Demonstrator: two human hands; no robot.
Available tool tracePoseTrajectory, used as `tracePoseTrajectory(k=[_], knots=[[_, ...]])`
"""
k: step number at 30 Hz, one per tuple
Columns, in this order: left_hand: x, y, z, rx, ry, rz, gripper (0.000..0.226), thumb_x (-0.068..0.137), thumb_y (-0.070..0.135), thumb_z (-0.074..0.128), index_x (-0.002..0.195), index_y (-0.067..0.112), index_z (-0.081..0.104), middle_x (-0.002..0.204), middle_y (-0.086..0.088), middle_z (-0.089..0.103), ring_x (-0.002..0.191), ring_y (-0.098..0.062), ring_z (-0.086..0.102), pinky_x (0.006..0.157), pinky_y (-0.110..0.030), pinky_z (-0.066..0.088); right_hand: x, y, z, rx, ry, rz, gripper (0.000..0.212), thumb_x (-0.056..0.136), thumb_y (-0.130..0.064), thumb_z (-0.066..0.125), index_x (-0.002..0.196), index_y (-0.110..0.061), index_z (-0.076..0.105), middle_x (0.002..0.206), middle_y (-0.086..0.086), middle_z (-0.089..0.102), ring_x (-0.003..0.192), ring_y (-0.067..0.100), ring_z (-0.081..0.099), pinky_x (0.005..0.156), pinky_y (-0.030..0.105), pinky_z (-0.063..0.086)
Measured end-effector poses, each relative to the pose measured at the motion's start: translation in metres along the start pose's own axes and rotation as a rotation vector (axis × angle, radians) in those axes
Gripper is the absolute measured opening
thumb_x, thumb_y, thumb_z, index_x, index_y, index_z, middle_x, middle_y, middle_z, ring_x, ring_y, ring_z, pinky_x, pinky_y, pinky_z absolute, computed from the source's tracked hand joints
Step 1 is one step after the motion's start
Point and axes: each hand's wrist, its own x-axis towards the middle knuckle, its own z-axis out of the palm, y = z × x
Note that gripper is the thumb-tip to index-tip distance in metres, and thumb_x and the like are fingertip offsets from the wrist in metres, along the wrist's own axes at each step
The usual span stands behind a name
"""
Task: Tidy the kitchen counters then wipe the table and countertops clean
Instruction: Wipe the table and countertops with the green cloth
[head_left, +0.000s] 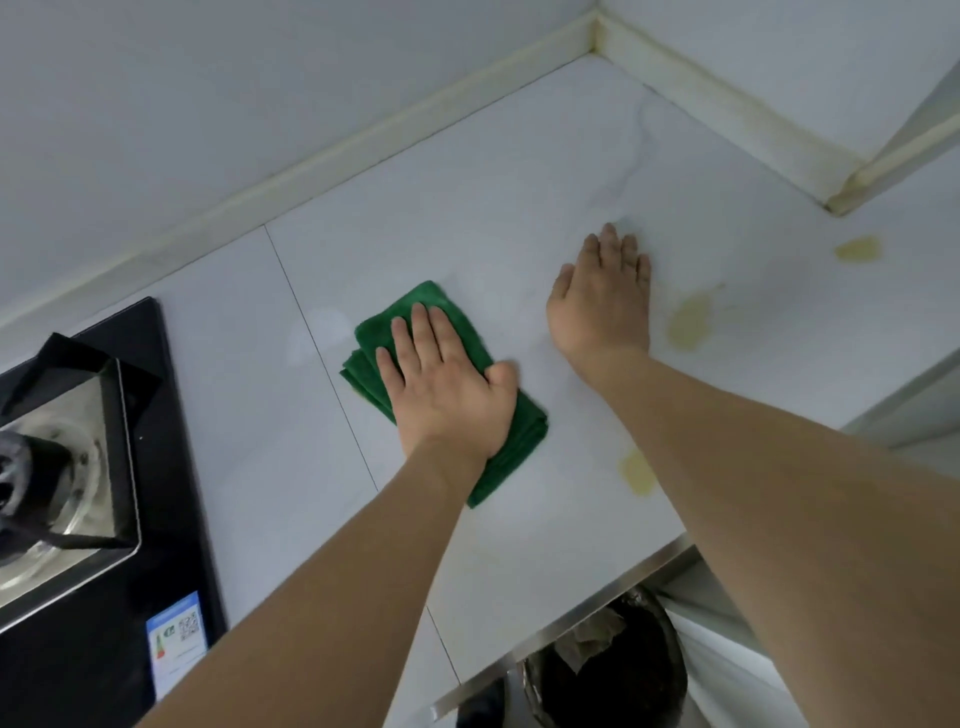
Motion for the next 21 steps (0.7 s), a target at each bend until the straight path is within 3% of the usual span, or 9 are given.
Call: tracePoseTrajectory(k=[4, 8, 14, 17, 21], knots=[[-0.002, 0.000, -0.004, -0.008, 0.004, 0.013, 0.082, 0.090, 0.049, 0.021, 0.155, 0.006, -0.005, 0.164, -0.009, -0.007, 0.150, -0.027, -0.012, 0.121, -0.049, -0.006, -0.009, 0.007, -0.024, 0.220, 0.186, 0.029, 0.051, 0.103, -0.023, 0.025, 0.149, -0.001, 0.027, 0.160, 0.010, 0.016, 0.147, 0.019, 0.016, 0.121, 0.034, 0.008], [-0.005, 0.001, -0.008, -0.008, -0.012, 0.020, 0.082, 0.092, 0.050, 0.020, 0.155, 0.005, -0.007, 0.164, -0.011, -0.008, 0.150, -0.028, -0.013, 0.121, -0.049, -0.005, -0.026, 0.043, -0.059, 0.160, 0.333, 0.057, 0.054, 0.099, -0.025, 0.024, 0.146, 0.000, 0.034, 0.156, 0.013, 0.027, 0.145, 0.024, 0.024, 0.120, 0.037, 0.013], [-0.005, 0.001, -0.010, -0.017, -0.022, 0.019, 0.084, 0.091, 0.052, 0.021, 0.155, 0.006, -0.008, 0.164, -0.010, -0.009, 0.150, -0.027, -0.014, 0.121, -0.049, -0.007, -0.067, 0.121, -0.071, -0.156, 0.028, 0.503, 0.060, 0.102, -0.033, 0.018, 0.153, -0.002, 0.011, 0.161, 0.014, 0.003, 0.149, 0.027, 0.002, 0.121, 0.042, 0.000], [-0.001, 0.002, -0.008, 0.005, -0.031, 0.016, 0.083, 0.091, 0.050, 0.022, 0.155, 0.007, -0.008, 0.164, -0.009, -0.010, 0.150, -0.027, -0.014, 0.121, -0.049, -0.008, -0.068, 0.123, -0.058, -0.207, -0.040, 0.568, 0.064, 0.101, -0.037, 0.013, 0.153, -0.001, 0.000, 0.161, 0.015, -0.005, 0.149, 0.029, -0.005, 0.121, 0.043, -0.004], [0.000, 0.003, -0.008, 0.022, -0.029, 0.017, 0.081, 0.091, 0.048, 0.022, 0.156, 0.007, -0.007, 0.164, -0.008, -0.009, 0.150, -0.026, -0.013, 0.121, -0.049, -0.007, -0.068, 0.124, -0.058, -0.231, -0.032, 0.571, 0.065, 0.100, -0.038, 0.013, 0.152, -0.001, -0.001, 0.161, 0.015, -0.005, 0.149, 0.029, -0.006, 0.120, 0.043, -0.004]])
